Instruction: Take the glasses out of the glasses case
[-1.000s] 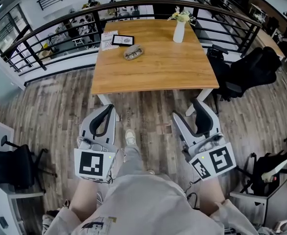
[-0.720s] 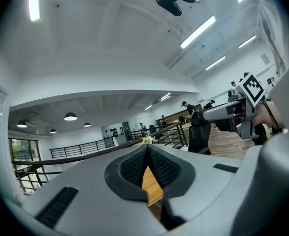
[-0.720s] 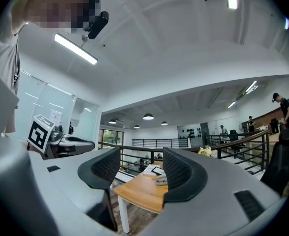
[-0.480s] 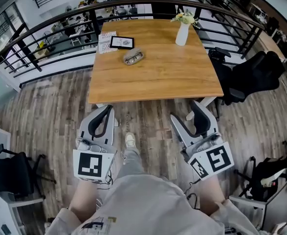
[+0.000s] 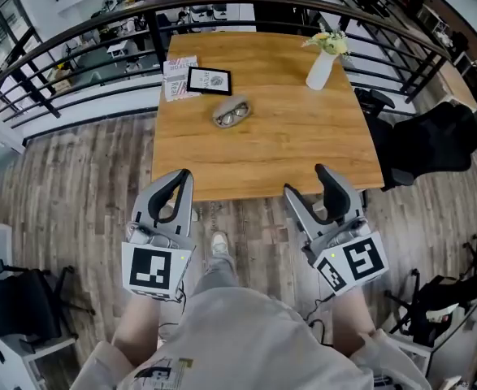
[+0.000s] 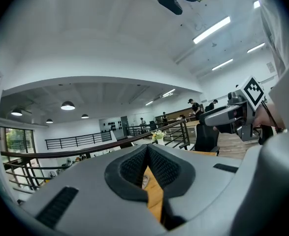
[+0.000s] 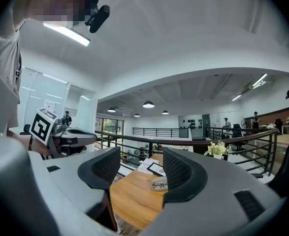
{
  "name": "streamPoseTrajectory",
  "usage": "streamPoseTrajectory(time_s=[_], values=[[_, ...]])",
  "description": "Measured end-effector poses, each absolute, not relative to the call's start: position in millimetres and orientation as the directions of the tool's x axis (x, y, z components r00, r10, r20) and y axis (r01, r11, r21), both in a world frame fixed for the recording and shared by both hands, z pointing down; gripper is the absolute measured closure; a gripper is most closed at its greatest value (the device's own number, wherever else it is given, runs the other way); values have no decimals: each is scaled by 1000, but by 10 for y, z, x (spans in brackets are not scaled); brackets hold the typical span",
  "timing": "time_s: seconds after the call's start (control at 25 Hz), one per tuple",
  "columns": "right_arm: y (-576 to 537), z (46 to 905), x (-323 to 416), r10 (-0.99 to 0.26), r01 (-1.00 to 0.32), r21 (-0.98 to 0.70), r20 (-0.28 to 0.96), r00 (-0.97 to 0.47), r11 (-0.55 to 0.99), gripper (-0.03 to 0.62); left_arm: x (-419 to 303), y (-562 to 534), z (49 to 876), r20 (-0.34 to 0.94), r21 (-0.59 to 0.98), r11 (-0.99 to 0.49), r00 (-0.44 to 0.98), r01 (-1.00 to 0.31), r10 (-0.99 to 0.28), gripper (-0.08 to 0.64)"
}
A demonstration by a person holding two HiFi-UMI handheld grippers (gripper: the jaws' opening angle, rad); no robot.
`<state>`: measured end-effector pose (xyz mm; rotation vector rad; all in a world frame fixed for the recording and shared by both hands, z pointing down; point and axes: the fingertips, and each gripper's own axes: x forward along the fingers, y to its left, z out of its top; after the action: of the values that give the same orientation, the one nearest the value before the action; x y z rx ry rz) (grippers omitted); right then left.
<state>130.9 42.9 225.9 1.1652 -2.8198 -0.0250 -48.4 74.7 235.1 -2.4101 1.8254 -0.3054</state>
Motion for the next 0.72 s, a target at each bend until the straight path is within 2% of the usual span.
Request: streamPoseTrajectory(time_s=[0.4, 0.72], values=[[-874, 2212, 369, -714, -714, 42, 97, -694, 699, 302, -1291, -593, 2321, 103, -169, -319, 305, -933, -947, 545], [-1363, 2258, 125, -717, -718, 48, 127, -686, 695, 302, -1583, -1057, 2400, 109, -153, -322, 308, -934, -945, 545]])
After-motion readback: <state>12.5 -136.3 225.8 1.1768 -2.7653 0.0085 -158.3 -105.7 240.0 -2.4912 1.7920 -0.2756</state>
